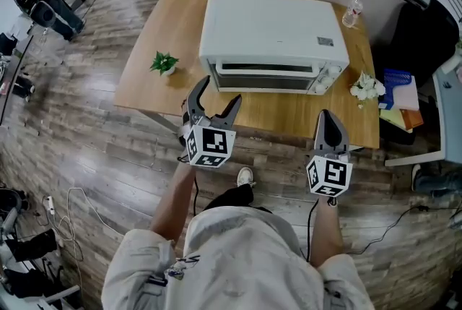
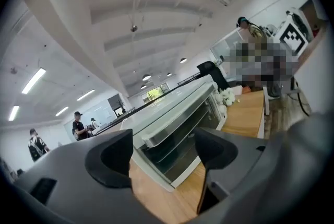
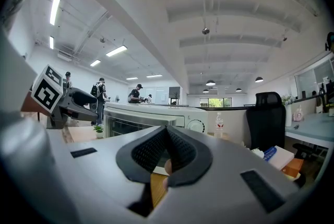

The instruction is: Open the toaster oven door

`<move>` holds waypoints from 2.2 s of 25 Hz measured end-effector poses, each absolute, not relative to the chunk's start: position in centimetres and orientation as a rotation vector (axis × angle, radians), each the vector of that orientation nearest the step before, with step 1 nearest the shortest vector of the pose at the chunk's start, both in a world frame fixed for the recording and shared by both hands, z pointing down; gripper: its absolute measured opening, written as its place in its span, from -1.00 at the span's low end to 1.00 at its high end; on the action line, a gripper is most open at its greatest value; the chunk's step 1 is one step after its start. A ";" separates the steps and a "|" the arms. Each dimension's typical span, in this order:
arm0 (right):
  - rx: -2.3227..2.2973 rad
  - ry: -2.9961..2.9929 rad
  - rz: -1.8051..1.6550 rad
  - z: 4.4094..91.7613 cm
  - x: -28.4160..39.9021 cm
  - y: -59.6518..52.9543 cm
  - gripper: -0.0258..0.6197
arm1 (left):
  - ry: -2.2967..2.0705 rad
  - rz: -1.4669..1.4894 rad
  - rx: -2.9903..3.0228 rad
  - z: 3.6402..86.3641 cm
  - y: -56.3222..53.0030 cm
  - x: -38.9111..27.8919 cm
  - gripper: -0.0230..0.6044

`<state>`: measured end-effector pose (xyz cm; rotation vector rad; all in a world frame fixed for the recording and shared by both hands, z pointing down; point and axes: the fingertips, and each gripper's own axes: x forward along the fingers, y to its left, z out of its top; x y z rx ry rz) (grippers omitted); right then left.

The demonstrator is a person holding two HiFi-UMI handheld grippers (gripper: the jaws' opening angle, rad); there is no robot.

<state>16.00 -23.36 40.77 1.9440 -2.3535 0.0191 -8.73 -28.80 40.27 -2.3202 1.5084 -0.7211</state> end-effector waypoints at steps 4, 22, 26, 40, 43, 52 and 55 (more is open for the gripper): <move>1.948 -2.349 0.025 41.0 16.2 -23.4 -0.85 | 1.351 -0.890 -2.199 40.8 -29.7 -7.3 0.27; 1.948 -2.322 0.045 42.1 16.6 -23.5 -0.85 | 0.923 -1.327 -1.900 45.2 -32.8 -4.9 0.26; 1.938 -2.323 0.044 42.2 16.3 -23.5 -0.85 | 0.921 -1.332 -1.856 45.0 -33.4 -4.9 0.07; 1.926 -2.317 0.050 42.5 16.0 -23.1 -0.85 | 0.979 -1.255 -1.803 43.4 -34.1 -5.2 -0.45; 1.921 -2.316 0.052 42.5 15.9 -23.0 -0.85 | 0.967 -1.269 -1.809 43.5 -33.9 -5.3 -0.46; 1.880 -2.320 0.061 43.1 15.0 -21.5 -0.85 | 0.953 -1.283 -1.859 43.9 -32.0 -5.3 -0.48; 1.877 -2.315 0.065 43.2 15.2 -20.7 -0.85 | 0.943 -1.302 -1.864 44.2 -31.2 -5.3 -0.49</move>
